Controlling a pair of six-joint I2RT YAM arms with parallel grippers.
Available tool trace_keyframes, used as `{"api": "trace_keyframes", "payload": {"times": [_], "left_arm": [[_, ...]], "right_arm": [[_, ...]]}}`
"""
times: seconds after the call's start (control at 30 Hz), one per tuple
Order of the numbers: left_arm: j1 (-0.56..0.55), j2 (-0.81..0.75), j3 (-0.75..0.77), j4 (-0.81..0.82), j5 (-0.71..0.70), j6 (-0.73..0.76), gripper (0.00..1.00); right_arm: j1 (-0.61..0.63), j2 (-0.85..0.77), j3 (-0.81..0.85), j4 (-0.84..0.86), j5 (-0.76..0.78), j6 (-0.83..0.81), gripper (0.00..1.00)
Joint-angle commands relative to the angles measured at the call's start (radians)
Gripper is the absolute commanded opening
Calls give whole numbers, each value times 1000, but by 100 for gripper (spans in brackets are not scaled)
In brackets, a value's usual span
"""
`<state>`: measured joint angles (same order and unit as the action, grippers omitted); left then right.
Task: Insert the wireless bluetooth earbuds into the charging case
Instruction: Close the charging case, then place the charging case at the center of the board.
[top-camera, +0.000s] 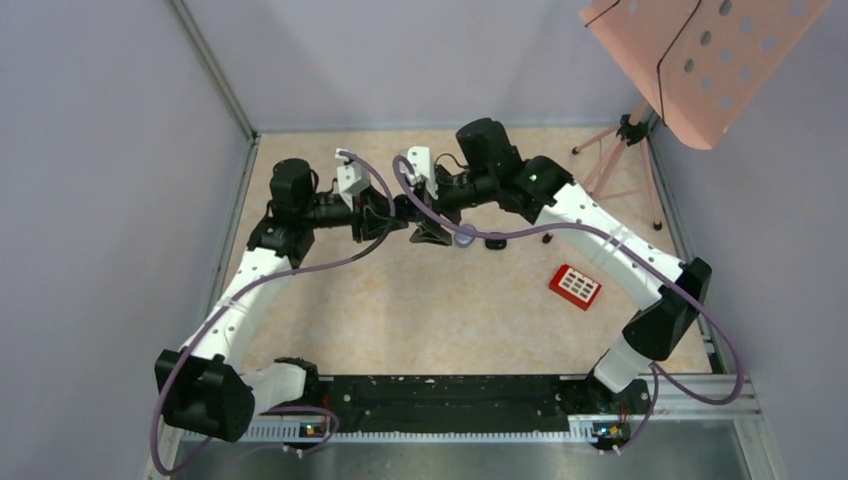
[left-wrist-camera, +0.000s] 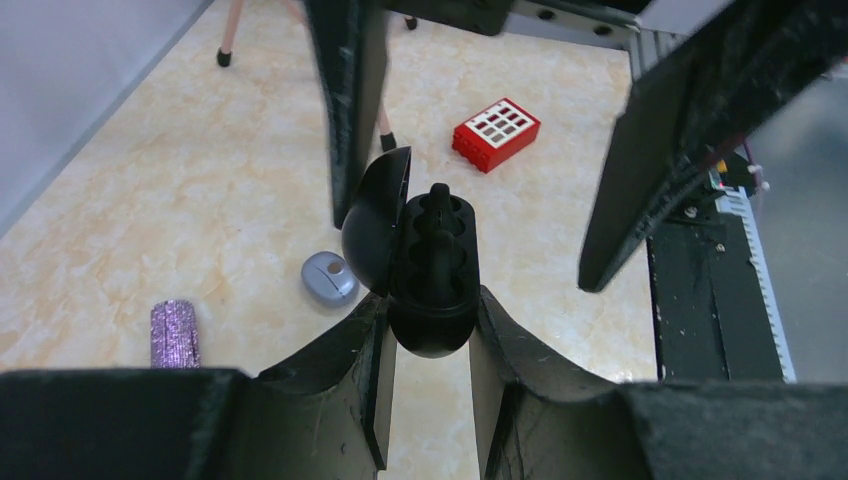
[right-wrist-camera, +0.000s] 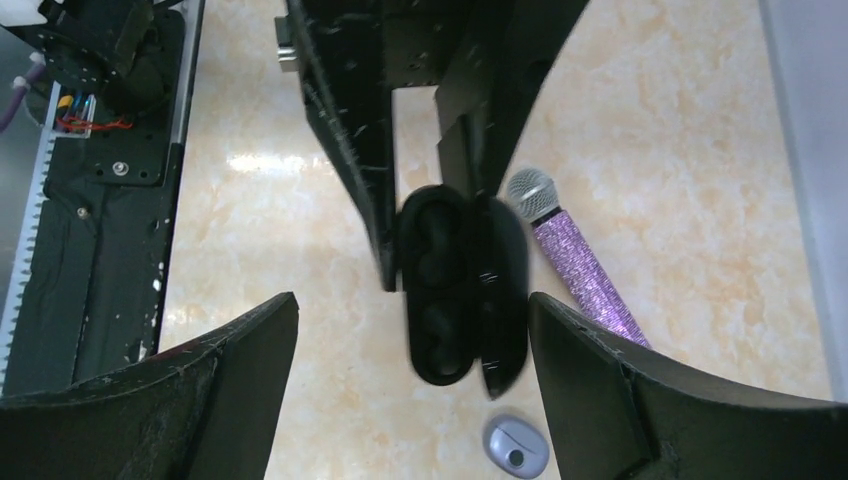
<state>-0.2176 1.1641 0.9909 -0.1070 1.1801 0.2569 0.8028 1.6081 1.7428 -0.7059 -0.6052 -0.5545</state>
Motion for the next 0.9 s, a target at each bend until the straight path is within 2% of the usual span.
{"api": "trace_keyframes", "payload": {"times": [0.0,0.07,0.13,0.2,0.27,0.37,0.43,0.57,0.77,0.87], "left_arm": [[1,13,6,206,-137,-245,0],[1,30,2,247,-163,-321,0],[1,48,-9,283,-123,-354,0],[-1,52,-39,315,-104,-391,0],[-2,47,-80,346,-96,-406,0],[-7,70,-97,252,-72,-358,0],[-16,117,-115,163,-50,-303,0],[-64,253,-117,-38,-63,-162,0],[-139,472,-70,-85,-179,-251,1],[-163,605,13,-152,-255,-252,5]], "right_arm": [[9,-46,16,-20,-1,-18,84],[10,-105,-14,-10,107,-19,84],[6,-204,-85,28,294,9,86],[-54,-290,-197,64,406,35,86],[-170,-387,-360,146,398,70,86],[-300,-450,-550,173,341,72,89],[-360,-433,-574,139,258,120,88],[-375,-375,-568,116,190,244,88],[-377,-320,-547,125,225,330,90],[-378,-313,-552,147,260,330,91]]}}
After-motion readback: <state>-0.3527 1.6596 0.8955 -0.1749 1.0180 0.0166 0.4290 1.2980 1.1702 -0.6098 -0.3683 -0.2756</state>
